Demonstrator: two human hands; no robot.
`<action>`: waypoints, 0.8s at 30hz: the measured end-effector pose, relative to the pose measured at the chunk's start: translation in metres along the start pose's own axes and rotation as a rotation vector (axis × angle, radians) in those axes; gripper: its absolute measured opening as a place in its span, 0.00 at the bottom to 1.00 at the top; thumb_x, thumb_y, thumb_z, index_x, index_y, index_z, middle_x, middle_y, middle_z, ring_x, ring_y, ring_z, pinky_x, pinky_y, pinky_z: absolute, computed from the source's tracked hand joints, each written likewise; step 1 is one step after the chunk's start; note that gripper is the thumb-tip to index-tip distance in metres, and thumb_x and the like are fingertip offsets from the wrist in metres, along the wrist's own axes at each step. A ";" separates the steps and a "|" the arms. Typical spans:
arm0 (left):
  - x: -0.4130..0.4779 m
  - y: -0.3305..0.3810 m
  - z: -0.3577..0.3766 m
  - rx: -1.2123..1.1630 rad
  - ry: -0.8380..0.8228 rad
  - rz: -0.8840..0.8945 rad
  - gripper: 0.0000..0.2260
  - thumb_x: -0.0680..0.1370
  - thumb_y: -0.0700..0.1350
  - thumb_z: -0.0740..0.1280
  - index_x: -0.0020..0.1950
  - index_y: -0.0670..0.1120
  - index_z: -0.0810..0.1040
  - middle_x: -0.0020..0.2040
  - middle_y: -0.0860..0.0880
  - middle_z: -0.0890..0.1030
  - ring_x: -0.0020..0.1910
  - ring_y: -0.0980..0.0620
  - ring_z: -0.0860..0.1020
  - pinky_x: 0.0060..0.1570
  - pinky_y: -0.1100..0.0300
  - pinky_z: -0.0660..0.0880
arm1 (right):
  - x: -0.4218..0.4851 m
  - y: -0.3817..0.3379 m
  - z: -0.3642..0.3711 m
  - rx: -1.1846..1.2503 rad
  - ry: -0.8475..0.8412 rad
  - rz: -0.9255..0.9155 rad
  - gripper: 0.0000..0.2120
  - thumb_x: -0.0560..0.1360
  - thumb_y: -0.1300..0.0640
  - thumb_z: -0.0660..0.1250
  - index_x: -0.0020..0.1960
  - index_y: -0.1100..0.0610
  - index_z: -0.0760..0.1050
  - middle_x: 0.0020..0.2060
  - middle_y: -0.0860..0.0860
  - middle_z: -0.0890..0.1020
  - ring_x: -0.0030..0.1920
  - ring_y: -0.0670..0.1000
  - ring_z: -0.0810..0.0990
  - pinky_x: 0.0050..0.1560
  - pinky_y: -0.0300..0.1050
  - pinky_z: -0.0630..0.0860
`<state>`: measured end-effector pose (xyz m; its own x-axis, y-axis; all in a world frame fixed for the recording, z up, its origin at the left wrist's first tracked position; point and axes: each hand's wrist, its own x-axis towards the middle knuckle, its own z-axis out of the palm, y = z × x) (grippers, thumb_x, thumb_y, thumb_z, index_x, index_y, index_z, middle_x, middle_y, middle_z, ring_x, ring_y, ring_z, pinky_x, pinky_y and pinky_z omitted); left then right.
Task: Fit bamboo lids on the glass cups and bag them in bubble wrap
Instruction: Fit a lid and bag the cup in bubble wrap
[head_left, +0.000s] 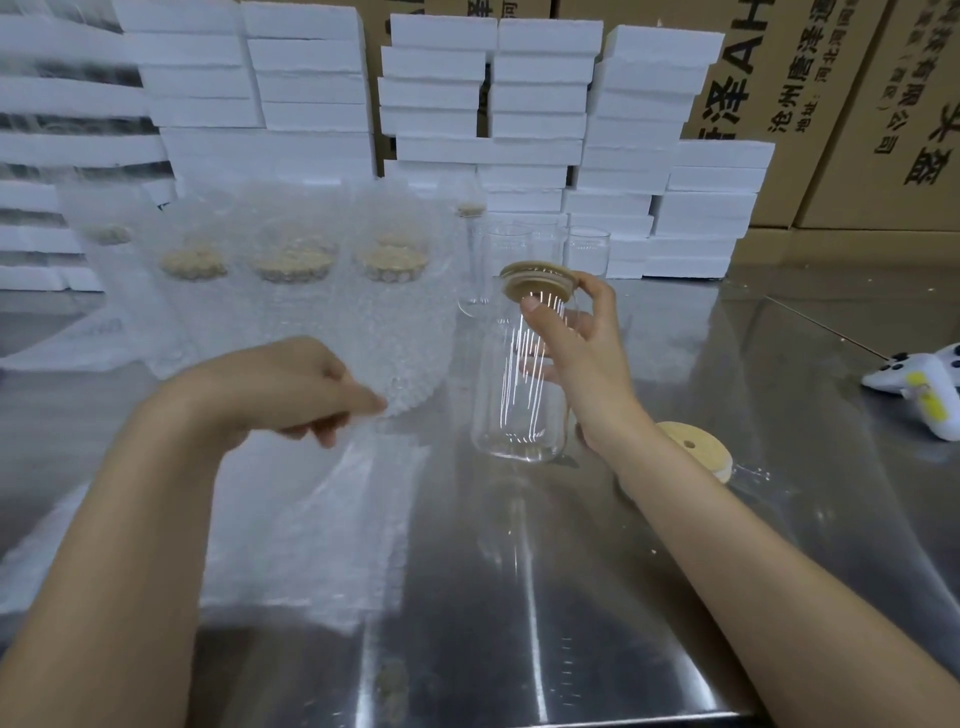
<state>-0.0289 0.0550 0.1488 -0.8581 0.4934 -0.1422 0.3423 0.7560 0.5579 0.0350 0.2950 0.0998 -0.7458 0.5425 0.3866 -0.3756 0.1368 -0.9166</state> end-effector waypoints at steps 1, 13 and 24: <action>0.001 0.006 0.003 -0.181 0.060 0.048 0.18 0.77 0.52 0.68 0.31 0.44 0.75 0.25 0.48 0.78 0.23 0.56 0.72 0.29 0.64 0.70 | 0.001 0.000 -0.001 -0.007 0.013 0.003 0.22 0.74 0.51 0.72 0.61 0.42 0.65 0.52 0.51 0.76 0.41 0.39 0.81 0.35 0.34 0.76; 0.032 0.026 0.108 0.145 0.407 0.186 0.17 0.77 0.61 0.63 0.39 0.48 0.72 0.38 0.52 0.76 0.41 0.49 0.76 0.40 0.57 0.67 | 0.003 0.005 -0.007 -0.089 0.134 0.012 0.25 0.72 0.47 0.73 0.62 0.41 0.64 0.50 0.46 0.76 0.44 0.44 0.81 0.50 0.55 0.82; 0.028 0.026 0.099 0.022 0.313 0.170 0.09 0.75 0.43 0.63 0.37 0.41 0.74 0.35 0.41 0.78 0.34 0.45 0.76 0.35 0.56 0.70 | 0.003 -0.005 -0.007 -0.046 0.193 -0.005 0.31 0.62 0.38 0.72 0.60 0.39 0.62 0.55 0.49 0.77 0.57 0.56 0.80 0.60 0.59 0.76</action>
<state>-0.0061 0.1311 0.0788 -0.8627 0.4599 0.2105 0.4955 0.6851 0.5340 0.0384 0.3012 0.1044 -0.6232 0.6899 0.3683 -0.3503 0.1748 -0.9202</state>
